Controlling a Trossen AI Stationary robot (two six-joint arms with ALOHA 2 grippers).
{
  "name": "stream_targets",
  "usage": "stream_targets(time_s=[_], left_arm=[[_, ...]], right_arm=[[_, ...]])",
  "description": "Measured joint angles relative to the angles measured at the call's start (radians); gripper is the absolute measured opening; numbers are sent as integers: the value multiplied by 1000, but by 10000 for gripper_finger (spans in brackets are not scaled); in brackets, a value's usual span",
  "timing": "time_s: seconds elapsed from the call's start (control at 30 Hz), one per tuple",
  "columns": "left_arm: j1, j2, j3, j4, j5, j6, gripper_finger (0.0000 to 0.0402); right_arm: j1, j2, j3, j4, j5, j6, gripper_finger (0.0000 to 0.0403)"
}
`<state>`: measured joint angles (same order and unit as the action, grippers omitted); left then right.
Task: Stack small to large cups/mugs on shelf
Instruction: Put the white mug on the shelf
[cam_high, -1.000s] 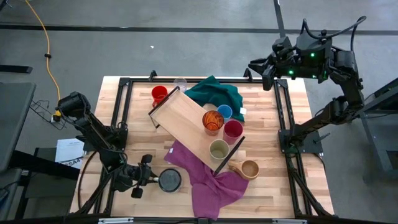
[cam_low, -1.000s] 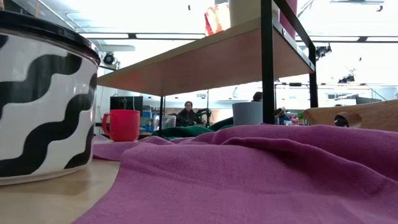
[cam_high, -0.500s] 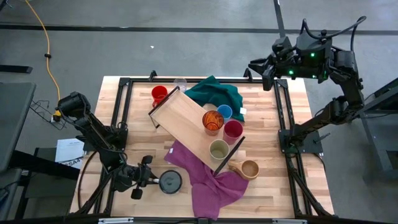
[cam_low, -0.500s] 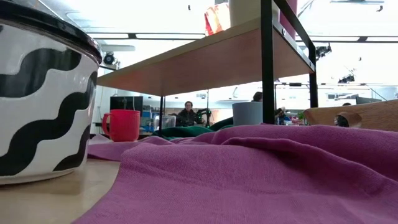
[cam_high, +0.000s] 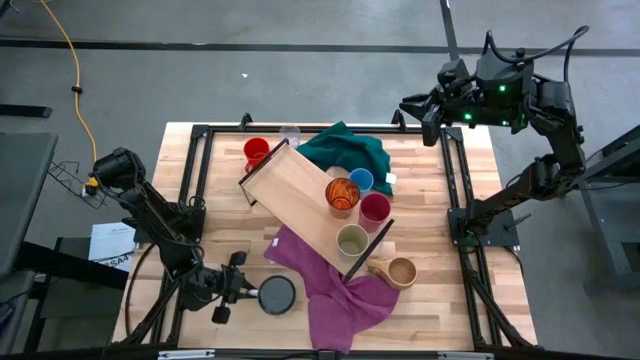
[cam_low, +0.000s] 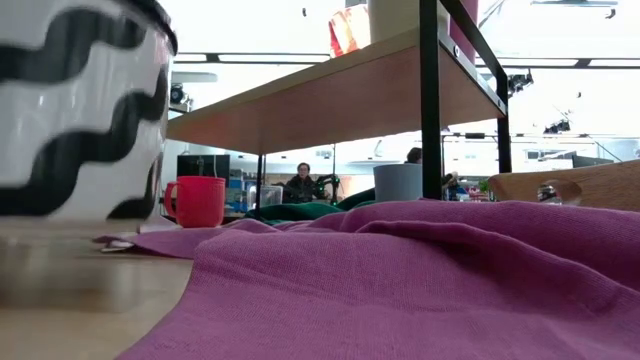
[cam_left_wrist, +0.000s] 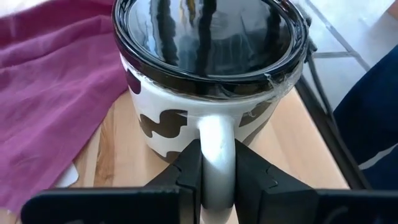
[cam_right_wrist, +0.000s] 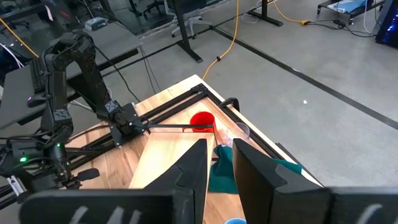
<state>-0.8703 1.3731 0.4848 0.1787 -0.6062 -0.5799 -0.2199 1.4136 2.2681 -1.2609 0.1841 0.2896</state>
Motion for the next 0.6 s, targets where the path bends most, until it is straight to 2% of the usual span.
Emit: stream_targets(time_s=[0.33,0.6], left_arm=[[0,-5,19,-9,-18,10,44],[1,-95,20,-49,-109,17,46]], right_arm=[[0,0,0,0,0,-3,69],[0,0,0,-16,0,-3,69]])
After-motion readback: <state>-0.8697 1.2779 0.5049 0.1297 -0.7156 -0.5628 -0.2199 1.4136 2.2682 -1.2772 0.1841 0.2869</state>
